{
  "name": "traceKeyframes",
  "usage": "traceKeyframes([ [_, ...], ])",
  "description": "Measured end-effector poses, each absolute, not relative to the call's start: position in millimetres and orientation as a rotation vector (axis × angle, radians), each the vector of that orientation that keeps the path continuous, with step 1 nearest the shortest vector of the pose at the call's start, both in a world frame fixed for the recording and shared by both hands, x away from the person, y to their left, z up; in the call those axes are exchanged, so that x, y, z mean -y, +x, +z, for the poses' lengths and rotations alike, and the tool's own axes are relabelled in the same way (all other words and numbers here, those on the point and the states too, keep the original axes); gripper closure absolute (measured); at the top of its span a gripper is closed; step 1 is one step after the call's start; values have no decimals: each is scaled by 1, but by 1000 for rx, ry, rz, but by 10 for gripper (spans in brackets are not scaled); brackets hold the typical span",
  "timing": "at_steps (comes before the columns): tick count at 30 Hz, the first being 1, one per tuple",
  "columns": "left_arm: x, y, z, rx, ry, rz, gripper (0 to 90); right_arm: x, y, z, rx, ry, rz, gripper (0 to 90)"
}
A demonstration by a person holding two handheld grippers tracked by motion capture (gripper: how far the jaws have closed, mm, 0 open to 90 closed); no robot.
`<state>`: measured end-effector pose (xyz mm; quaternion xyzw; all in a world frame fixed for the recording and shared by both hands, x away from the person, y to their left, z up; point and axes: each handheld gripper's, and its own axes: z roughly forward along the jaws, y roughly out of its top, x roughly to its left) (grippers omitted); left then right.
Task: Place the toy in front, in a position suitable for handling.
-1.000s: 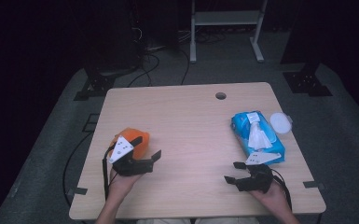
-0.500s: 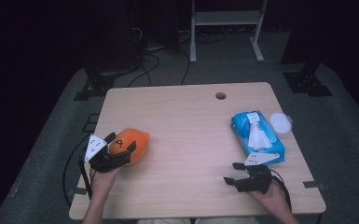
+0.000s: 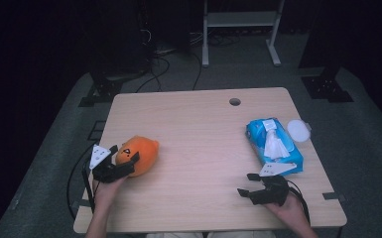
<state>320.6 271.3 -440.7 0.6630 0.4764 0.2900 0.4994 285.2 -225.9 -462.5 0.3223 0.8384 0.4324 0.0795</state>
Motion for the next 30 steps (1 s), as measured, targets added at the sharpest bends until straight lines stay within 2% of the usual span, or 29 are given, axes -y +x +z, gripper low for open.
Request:
traceKeyframes([
  [6, -267, 324, -449, -1198, 1623, 676, 90, 224, 285, -463, -2516, 960, 1289, 285],
  [7, -266, 323, -449, -1197, 1635, 687, 127, 223, 285, -464, -2521, 960, 1284, 285],
  [8, -264, 323, -448, -1193, 1647, 689, 127, 223, 285, -464, -2521, 960, 1284, 285],
  [10, -262, 322, -447, -1190, 1674, 699, 217, 222, 285, -464, -2526, 954, 1274, 285],
  [11, -262, 322, -446, -1190, 1678, 699, 217, 222, 285, -464, -2526, 954, 1274, 285],
  [13, -262, 322, -445, -1199, 1678, 684, 291, 222, 286, -464, -2522, 954, 1278, 285],
  [15, -264, 321, -444, -1203, 1675, 679, 310, 222, 286, -464, -2523, 957, 1279, 285],
  [16, -264, 321, -444, -1205, 1676, 684, 348, 223, 287, -464, -2520, 963, 1282, 287],
  [20, -263, 318, -442, -1208, 1669, 697, 381, 223, 287, -464, -2521, 964, 1290, 287],
  [24, -261, 315, -437, -1206, 1650, 707, 458, 222, 286, -463, -2523, 952, 1295, 288],
  [30, -258, 309, -428, -1170, 1571, 649, 471, 224, 287, -462, -2518, 953, 1300, 288],
])
